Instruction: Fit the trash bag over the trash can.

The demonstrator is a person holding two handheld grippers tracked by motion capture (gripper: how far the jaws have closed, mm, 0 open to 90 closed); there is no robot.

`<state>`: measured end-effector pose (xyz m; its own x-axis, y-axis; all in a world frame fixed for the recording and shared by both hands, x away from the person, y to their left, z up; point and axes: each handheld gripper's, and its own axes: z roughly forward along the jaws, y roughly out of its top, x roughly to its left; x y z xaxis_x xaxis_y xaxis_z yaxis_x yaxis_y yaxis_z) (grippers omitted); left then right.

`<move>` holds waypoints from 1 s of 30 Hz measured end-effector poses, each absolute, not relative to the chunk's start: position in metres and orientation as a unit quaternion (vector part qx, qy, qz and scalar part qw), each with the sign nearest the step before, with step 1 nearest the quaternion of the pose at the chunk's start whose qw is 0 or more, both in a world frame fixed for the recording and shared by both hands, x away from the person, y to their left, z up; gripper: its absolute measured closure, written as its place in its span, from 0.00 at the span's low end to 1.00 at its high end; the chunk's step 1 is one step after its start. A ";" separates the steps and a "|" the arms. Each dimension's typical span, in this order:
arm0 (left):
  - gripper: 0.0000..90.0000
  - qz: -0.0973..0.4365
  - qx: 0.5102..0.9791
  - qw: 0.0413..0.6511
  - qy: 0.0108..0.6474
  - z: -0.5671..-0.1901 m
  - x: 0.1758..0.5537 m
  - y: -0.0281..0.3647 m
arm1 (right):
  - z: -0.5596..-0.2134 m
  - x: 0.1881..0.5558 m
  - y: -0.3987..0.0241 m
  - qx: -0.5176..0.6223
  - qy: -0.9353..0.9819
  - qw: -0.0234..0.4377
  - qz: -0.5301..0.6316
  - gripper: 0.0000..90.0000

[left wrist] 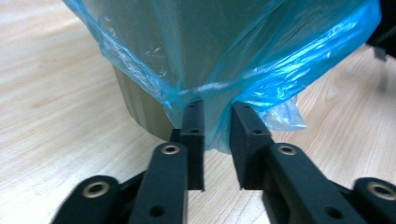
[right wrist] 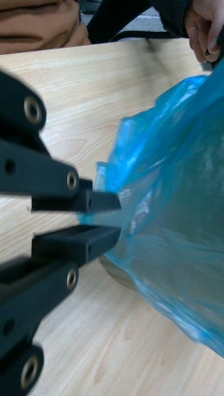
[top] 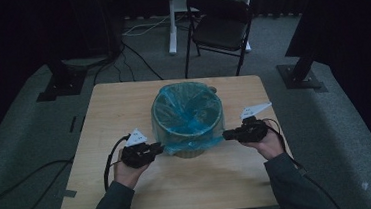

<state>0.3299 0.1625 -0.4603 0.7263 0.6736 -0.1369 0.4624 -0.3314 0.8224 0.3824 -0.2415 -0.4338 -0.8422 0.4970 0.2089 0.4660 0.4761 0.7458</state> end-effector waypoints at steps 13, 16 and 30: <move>0.72 0.137 0.780 0.500 0.351 -0.431 0.326 0.183 | -0.405 0.385 -0.255 0.292 0.833 0.051 0.467 0.77; 0.70 0.143 0.773 0.506 0.355 -0.425 0.327 0.186 | -0.397 0.388 -0.255 0.294 0.828 0.060 0.474 0.77; 0.64 0.148 0.760 0.513 0.371 -0.419 0.322 0.208 | -0.373 0.404 -0.253 0.302 0.812 0.087 0.492 0.77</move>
<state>0.3225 0.2077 -0.4188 0.6805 0.7162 -0.1547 0.4119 -0.1993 0.8892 0.4040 -0.2526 -0.3731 -0.8021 0.5765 0.1562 0.4048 0.3325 0.8518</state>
